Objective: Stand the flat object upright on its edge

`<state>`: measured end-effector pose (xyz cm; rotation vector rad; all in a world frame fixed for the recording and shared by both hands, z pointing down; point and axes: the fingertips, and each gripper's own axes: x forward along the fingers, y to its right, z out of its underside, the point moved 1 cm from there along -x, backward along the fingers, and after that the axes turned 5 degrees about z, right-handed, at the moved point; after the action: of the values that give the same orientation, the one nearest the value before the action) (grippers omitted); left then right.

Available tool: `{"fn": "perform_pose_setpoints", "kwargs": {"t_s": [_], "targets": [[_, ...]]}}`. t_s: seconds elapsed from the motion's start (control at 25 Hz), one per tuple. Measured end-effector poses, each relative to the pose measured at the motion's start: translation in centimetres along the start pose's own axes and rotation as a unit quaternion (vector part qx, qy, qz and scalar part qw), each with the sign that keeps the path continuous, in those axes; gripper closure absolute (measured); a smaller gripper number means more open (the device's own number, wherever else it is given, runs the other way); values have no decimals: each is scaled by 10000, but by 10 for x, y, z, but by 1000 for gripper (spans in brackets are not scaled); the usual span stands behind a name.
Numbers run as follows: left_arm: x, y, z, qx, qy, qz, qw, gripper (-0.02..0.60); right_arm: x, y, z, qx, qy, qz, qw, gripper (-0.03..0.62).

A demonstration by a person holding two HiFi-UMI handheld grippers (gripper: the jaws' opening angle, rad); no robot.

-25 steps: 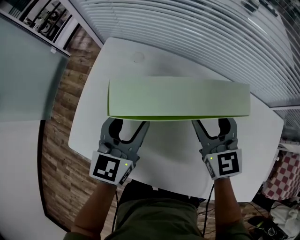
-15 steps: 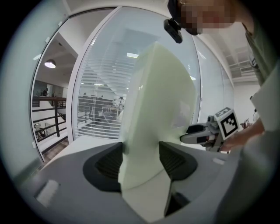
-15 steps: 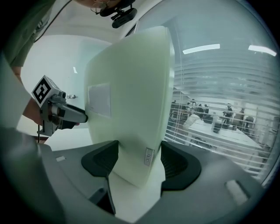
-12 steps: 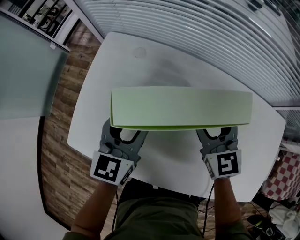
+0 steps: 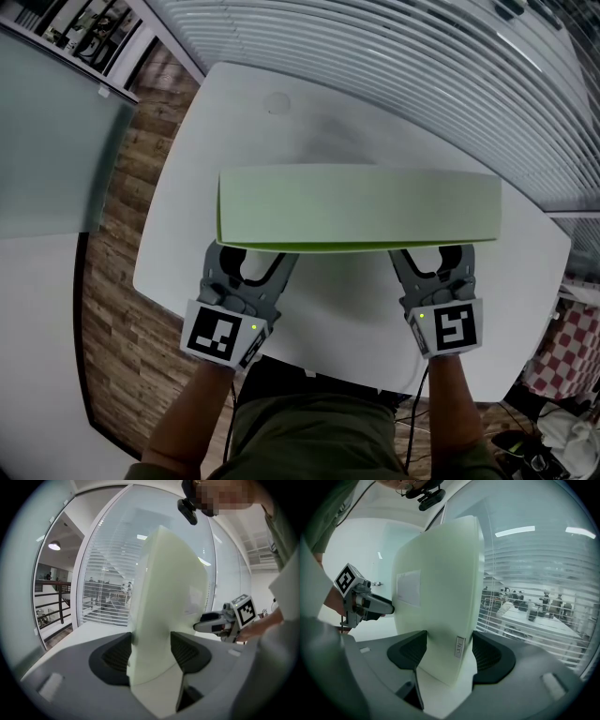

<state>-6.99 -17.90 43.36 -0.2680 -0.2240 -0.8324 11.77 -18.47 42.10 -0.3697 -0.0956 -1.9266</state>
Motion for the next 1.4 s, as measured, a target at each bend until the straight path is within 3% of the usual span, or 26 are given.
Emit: {"fn": "perform_pose_setpoints", "kwargs": {"t_s": [0.52,0.88,1.04,1.4], "targets": [[-1,-3,4,-48,44,-47,10000,342,0,-4,4,22,5,-62,10000,283],[-2,-2,5,11,-9,-10,10000,342,-5,-4,11,-59,-279,-61,9996,283],[-4,-1,11,-76,0,14,10000,342,-5,-8,6,76,-37,-69,9999,281],[-8,3,11,-117,-33,35,9999,342,-11,-2,6,135,-62,0,9999,281]]}}
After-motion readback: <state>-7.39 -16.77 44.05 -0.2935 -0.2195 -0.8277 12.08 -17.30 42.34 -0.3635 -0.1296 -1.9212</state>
